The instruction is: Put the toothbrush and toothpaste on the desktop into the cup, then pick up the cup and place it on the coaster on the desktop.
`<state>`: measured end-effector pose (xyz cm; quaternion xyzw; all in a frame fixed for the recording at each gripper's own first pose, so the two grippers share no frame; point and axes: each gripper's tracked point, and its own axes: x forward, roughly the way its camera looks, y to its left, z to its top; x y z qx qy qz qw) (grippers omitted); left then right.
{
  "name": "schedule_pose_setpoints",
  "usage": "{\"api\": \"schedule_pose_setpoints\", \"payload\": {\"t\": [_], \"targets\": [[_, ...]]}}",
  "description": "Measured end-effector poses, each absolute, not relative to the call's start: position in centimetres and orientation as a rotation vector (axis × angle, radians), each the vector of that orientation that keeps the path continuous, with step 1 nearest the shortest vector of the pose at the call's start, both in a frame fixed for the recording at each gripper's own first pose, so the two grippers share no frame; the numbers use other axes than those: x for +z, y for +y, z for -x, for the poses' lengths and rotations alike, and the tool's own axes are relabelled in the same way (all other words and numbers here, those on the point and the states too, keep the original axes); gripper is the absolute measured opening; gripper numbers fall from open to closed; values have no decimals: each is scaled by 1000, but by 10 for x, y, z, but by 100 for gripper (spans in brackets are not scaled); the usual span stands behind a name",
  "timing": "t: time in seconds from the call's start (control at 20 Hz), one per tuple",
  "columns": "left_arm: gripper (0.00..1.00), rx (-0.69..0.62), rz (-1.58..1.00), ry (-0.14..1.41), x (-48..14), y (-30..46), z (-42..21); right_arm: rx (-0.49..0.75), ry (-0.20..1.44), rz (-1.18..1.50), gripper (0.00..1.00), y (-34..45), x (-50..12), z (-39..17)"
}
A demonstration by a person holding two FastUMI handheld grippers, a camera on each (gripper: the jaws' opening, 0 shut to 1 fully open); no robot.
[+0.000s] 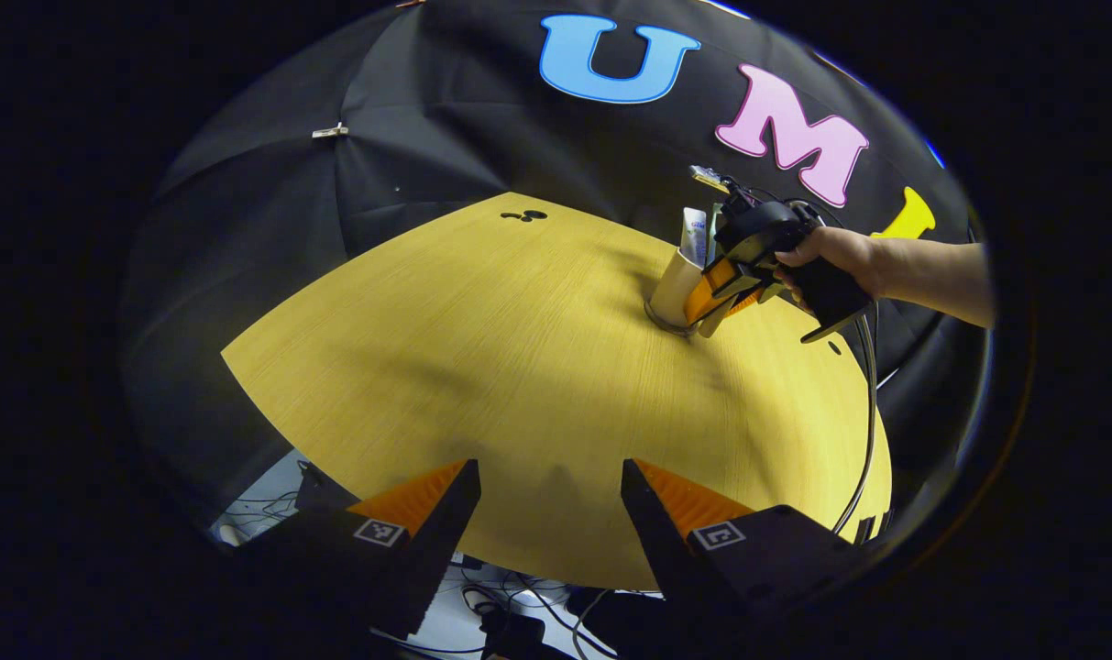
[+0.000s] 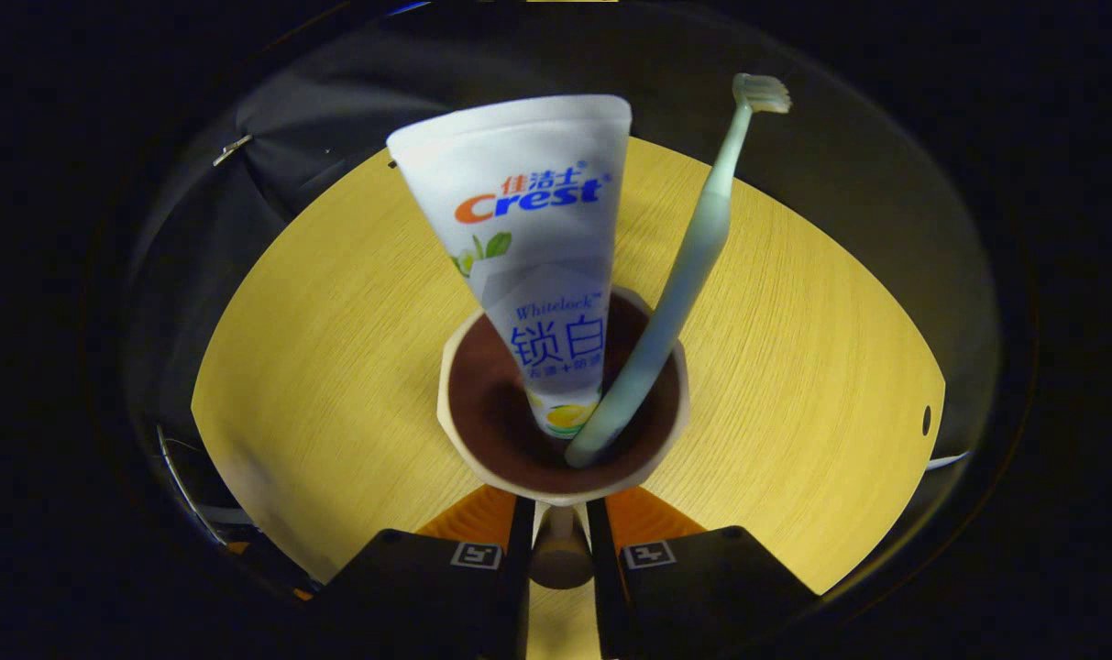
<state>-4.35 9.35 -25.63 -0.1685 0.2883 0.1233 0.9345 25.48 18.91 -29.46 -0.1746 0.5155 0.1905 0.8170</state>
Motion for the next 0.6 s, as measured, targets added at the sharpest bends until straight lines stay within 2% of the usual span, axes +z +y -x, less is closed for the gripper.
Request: {"api": "schedule_pose_setpoints", "payload": {"t": [0.05, 0.1, 0.3, 0.6], "targets": [[98, 249, 346, 591, -256, 92, 44, 404, 1084, 381, 36, 188, -292, -256], [98, 248, 349, 588, -254, 92, 44, 401, 1077, 381, 63, 187, -287, -254], [98, 235, 351, 567, -244, 89, 44, 390, 1045, 331, 100, 182, -263, -247], [98, 153, 239, 521, -215, 86, 50, 327, 883, 265, 98, 155, -200, -225]]}}
